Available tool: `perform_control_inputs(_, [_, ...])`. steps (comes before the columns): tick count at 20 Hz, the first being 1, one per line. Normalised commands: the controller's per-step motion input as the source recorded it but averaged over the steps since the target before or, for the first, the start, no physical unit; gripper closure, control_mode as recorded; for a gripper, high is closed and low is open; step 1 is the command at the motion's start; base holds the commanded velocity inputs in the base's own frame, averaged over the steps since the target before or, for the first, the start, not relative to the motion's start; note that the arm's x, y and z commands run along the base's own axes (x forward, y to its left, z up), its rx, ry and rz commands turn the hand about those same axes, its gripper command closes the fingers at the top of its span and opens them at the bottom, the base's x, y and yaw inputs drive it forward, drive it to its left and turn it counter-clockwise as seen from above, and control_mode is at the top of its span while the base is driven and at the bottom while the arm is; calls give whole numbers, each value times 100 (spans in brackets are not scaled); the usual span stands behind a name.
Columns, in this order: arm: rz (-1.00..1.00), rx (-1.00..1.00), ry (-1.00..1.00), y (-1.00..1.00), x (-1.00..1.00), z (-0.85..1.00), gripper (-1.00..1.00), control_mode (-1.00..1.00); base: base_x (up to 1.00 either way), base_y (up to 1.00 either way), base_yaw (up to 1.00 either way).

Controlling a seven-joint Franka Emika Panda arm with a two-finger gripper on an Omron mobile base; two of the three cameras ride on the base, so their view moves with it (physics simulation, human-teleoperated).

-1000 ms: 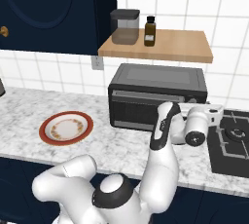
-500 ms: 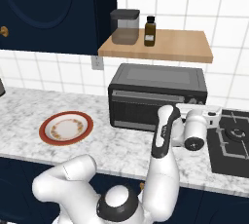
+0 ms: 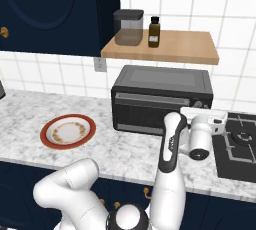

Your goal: Pick up the kebab skewer and baguette bread, and place them inside the toaster oven. Close the toaster oven door and start by setting the timer.

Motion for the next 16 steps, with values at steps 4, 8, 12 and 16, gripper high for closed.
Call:
perform_control_inputs(4, [0,0,-4,4,0,21,100,-100,0,0,0])
perform_control_inputs(8, [0,0,0,3,0,39,100,-100,0,0,0])
perform_control_inputs(12, [0,0,1,1,0,34,100,-100,0,0,0])
perform_control_inputs(16, [0,0,0,9,-1,14,100,-100,0,0,0])
